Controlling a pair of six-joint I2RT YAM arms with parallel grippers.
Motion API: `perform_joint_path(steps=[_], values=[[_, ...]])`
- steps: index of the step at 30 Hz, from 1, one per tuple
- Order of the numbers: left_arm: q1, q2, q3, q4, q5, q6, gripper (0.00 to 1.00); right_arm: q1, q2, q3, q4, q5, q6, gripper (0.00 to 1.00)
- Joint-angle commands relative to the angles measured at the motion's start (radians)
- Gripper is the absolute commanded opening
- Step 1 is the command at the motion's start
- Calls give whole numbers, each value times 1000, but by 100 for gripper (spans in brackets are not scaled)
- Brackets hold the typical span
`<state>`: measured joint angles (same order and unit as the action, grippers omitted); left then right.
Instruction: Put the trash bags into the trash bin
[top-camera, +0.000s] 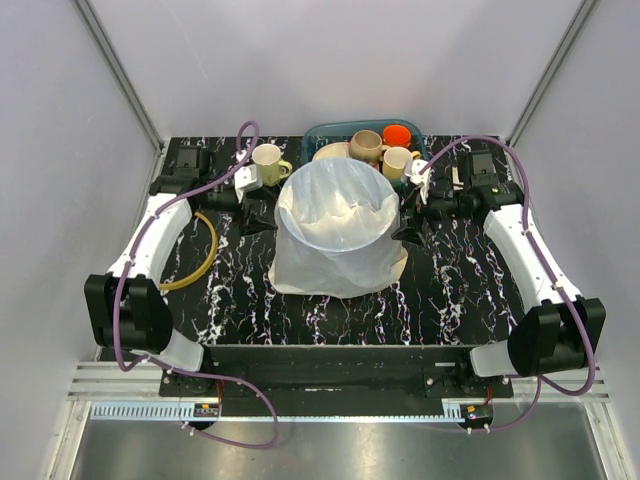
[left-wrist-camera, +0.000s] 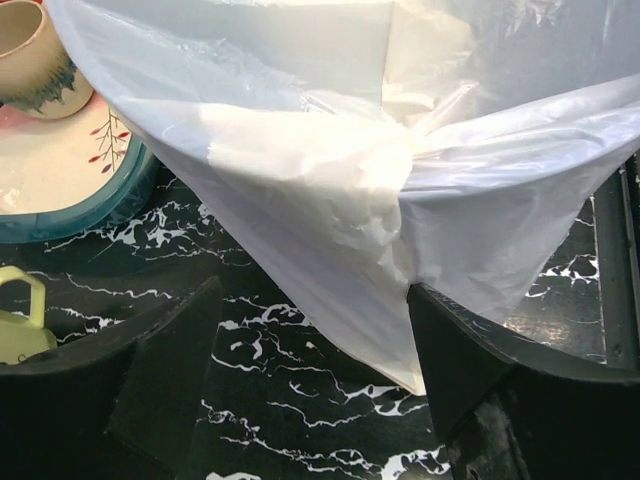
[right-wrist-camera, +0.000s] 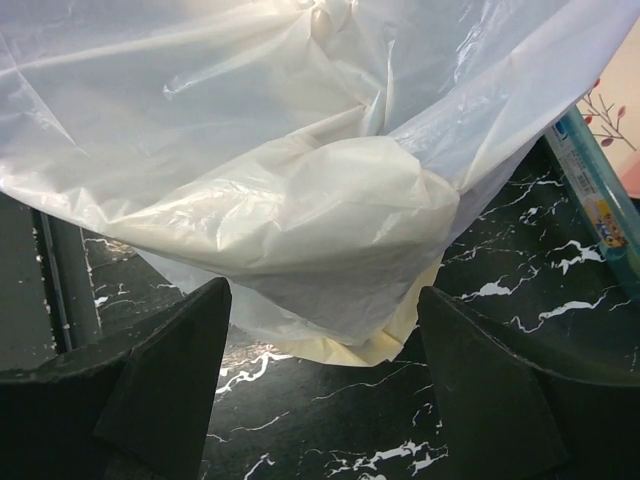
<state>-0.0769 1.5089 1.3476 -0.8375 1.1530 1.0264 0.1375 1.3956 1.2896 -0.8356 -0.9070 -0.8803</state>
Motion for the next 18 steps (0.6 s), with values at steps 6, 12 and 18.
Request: perform_joint_path(steps=[6,12,18], values=[[-34,2,-27,196,122,-31,70,5,-14,-55,154,-41,-66,70],[-37,2,-62,196,142,-28,40,8,3,-56,127,-85,-115,38],[-37,-1,-80,88,102,108,9,8,10,-78,139,-86,-102,0]])
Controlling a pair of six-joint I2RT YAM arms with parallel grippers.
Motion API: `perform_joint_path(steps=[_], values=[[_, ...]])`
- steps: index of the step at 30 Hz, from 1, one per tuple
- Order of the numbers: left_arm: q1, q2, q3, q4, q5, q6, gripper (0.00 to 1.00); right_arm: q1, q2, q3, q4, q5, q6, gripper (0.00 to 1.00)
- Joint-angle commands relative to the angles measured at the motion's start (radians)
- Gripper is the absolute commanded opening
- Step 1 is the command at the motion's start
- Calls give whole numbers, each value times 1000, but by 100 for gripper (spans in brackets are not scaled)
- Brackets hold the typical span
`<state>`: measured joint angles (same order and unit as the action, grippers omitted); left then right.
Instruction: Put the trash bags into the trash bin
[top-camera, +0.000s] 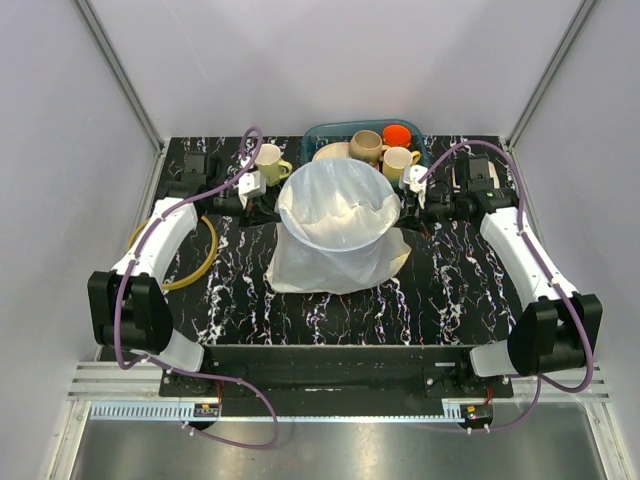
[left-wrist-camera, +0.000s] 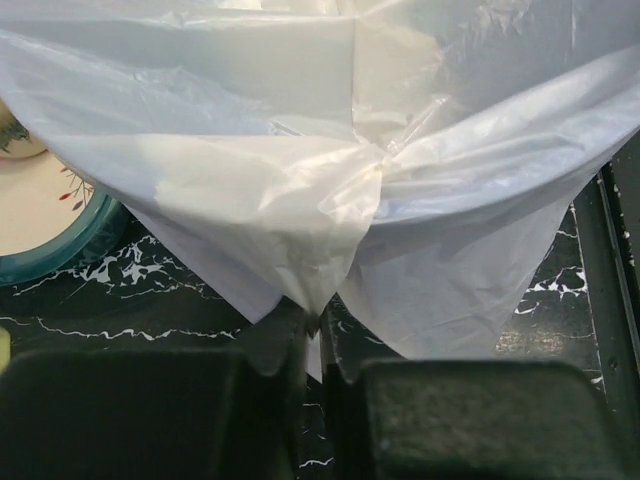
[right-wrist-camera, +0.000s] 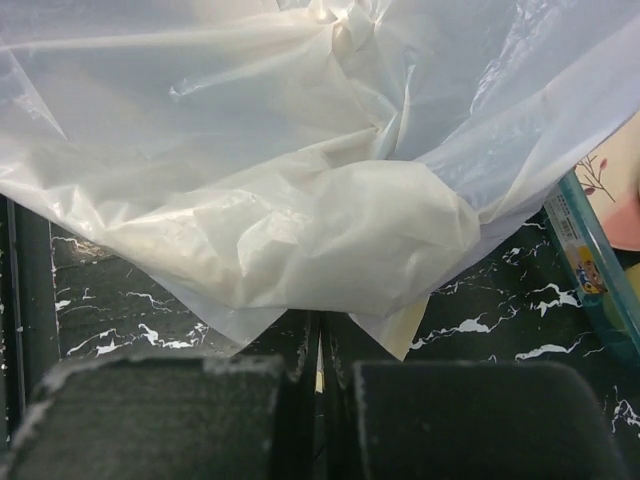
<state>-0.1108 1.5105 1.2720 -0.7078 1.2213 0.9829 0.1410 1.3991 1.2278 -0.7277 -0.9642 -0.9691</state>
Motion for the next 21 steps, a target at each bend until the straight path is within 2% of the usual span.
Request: perform_joint_path(steps=[1,3,13,21], values=[[-1,0,-16,-62,20,178,6,5,2,-34,34,-25,-13,0],[-1,-3,-37,-76,-15,221,0,5,-5,-57,43,-21,-17,0],[-1,37,-105,-78,-106,281,0,5,12,-208,154,15,-20,0],[-1,50,-141,-61,-124,287,0,2,29,-289,258,13,6,0]])
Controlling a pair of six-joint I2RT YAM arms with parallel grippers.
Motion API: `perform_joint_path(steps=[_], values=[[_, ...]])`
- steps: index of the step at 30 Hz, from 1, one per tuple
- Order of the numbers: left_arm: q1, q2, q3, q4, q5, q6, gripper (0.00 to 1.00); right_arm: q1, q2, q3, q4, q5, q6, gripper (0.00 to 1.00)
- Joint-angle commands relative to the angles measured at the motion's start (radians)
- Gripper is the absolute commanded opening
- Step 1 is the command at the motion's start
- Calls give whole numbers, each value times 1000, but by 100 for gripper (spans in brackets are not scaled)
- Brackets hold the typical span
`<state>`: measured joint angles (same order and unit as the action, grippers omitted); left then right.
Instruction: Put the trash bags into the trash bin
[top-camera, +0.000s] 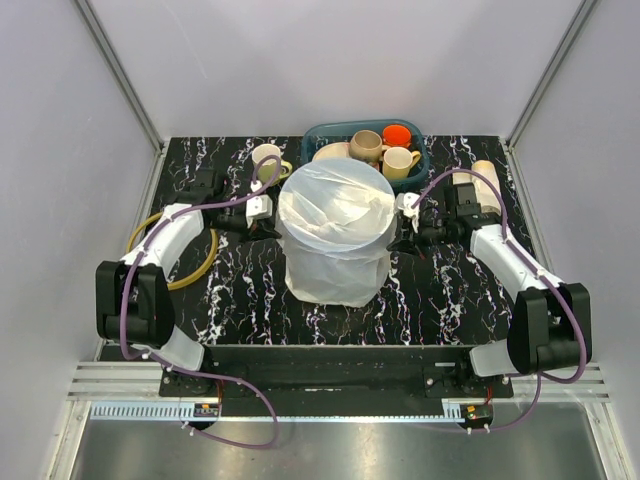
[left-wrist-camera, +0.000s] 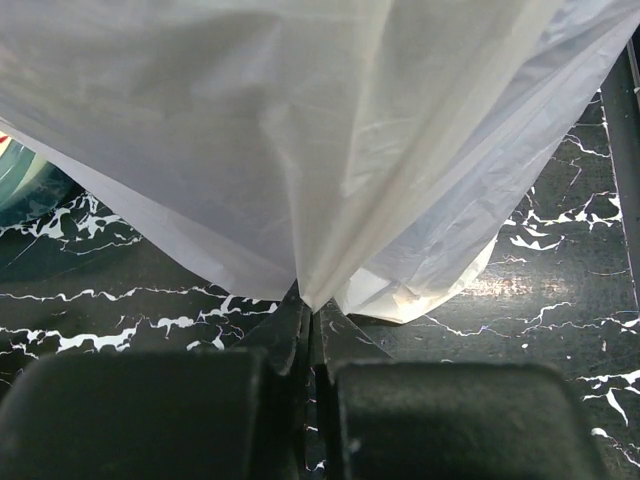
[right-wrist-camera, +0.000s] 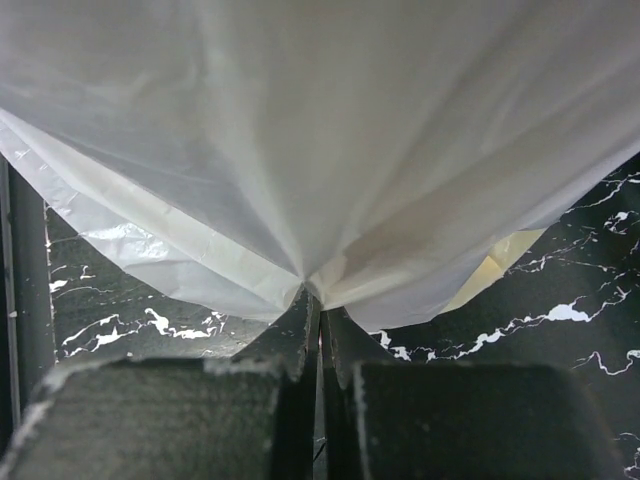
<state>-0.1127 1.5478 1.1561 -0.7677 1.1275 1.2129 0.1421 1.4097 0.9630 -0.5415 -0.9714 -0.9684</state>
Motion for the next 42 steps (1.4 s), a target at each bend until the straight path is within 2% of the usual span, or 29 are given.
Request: perform_joint_path(steps=[1,10,14,15,16,17,18,19,20,22,23,26,30,32,36,42], values=[[1,11,-36,-1,-37,56,0,1,18,-26,75,22,8,0],[-1,-34,-113,13,-100,71,0,-3,48,-27,69,20,-7,0],[1,-43,-125,50,-94,5,0,-3,38,-40,66,22,-35,0],[4,-60,-119,47,-87,-7,4,-6,23,-30,60,29,-33,0],[13,-74,-115,22,-59,-12,30,-6,11,-24,52,36,-27,14],[18,-95,-107,-4,-45,6,42,-9,3,-14,40,45,-23,23],[21,-139,-95,-34,-38,19,52,-12,-12,26,-10,74,-21,37],[31,-165,-92,-71,-37,22,61,-13,-17,52,-43,95,-13,64],[41,-190,-90,-80,-34,10,66,-15,-21,81,-78,117,5,74],[82,-247,-66,-125,-22,-3,70,-32,-38,153,-181,131,-3,83],[94,-261,-52,-143,-18,-6,75,-38,-49,170,-201,129,-4,90],[111,-268,13,-183,-3,-67,84,-39,-83,223,-245,134,-4,93],[111,-298,17,-165,73,-3,86,-39,-71,308,-287,61,-42,96],[110,-290,-1,-107,109,-31,86,-41,-37,368,-296,31,-58,96],[100,-223,34,-67,133,-1,84,-39,76,451,-339,-21,-110,92],[50,-131,102,-49,140,-16,86,-15,115,473,-336,-69,-161,86]])
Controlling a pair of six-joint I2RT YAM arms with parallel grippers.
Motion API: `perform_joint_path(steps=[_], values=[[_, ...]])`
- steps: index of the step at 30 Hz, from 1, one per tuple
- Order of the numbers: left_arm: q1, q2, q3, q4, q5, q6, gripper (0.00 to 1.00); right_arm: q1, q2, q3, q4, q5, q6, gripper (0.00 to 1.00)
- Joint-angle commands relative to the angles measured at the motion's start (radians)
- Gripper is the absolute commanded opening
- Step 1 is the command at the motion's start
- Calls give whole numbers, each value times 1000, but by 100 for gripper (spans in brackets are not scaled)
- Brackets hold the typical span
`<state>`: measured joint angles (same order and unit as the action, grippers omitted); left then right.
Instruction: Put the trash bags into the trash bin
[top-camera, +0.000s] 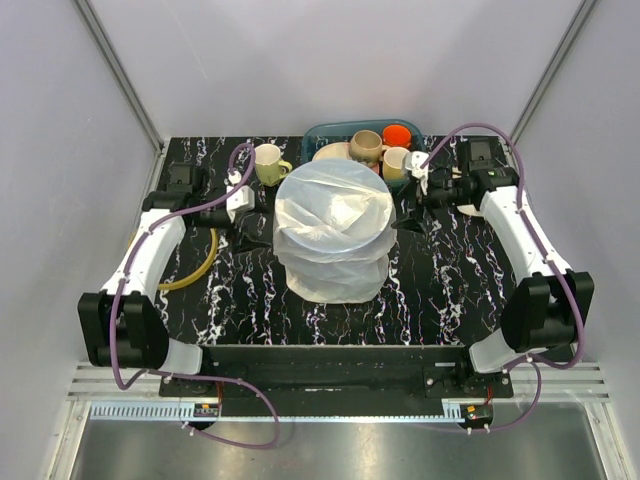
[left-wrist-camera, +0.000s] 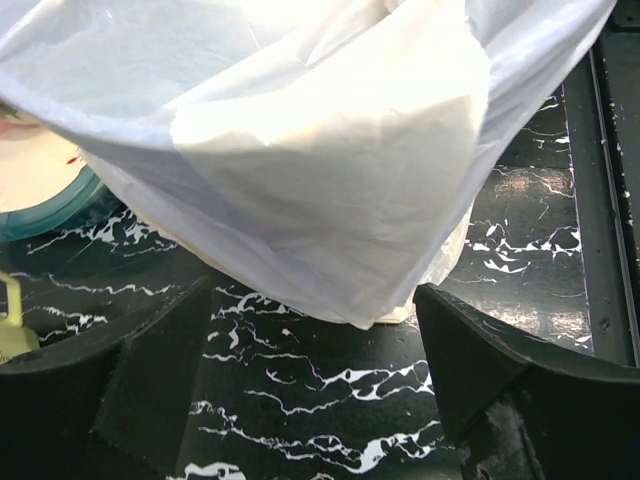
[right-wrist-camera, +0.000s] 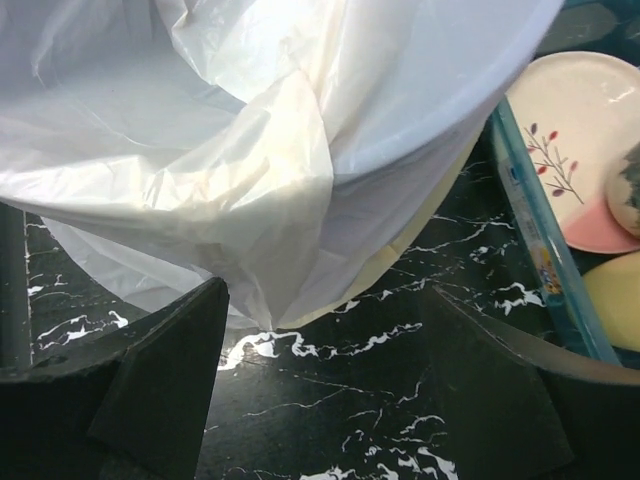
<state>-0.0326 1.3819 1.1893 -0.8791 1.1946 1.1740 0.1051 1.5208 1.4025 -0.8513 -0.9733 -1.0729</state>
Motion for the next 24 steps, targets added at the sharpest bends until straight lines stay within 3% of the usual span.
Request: perform_joint_path(steps=[1,3,7,8,10,11,13,14,16,24], values=[[-41,42,70,80,71,7,87,24,4,24,-14,-68,-47,82],[-52,49,66,153,76,-69,86,33,2,4,12,-64,-41,75],[-70,52,55,244,74,-184,81,42,6,-26,49,-67,-13,44],[-73,54,53,250,71,-194,75,44,3,-39,52,-65,-15,25],[-85,58,41,253,63,-200,66,42,2,-53,52,-62,-22,12],[-86,59,35,253,62,-200,51,44,2,-66,52,-53,-28,0],[-89,59,9,255,51,-191,35,42,-2,-80,63,-42,-35,0],[-89,60,-3,255,48,-183,16,42,-4,-97,72,-33,-35,0],[-89,65,-25,255,19,-153,0,44,-10,-117,87,-25,-36,0],[-101,106,-86,186,-49,-27,0,44,32,-194,193,-21,42,0]])
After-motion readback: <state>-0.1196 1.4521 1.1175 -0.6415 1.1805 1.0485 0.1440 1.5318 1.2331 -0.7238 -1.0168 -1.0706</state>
